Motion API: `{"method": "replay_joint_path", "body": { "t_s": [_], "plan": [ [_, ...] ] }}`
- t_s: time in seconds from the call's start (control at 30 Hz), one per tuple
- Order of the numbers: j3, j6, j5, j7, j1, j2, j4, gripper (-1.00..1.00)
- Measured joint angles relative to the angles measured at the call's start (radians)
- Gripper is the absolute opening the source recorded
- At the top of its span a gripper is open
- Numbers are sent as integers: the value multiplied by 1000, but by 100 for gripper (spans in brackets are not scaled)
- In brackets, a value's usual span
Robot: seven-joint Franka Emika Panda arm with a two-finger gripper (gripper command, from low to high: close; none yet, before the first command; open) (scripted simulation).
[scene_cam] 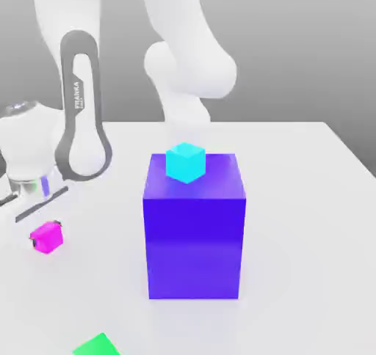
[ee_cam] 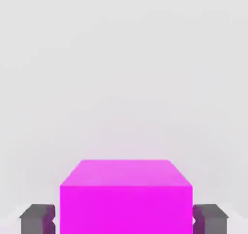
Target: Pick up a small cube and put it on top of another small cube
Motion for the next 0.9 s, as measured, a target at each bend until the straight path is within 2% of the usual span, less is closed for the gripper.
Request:
{"method": "replay_joint_path", "body": {
  "t_s": [0.13, 0.33, 0.8, 0.9],
  "plan": [
    [-9, -15, -11, 9, 6, -19, -4, -100],
    [-70, -175, -141, 93, 55, -206, -29, -100],
    [268, -488, -281, -269, 339, -37, 446, -100],
    [270, -432, -323, -266, 369, 56, 480, -100]
  ]
}}
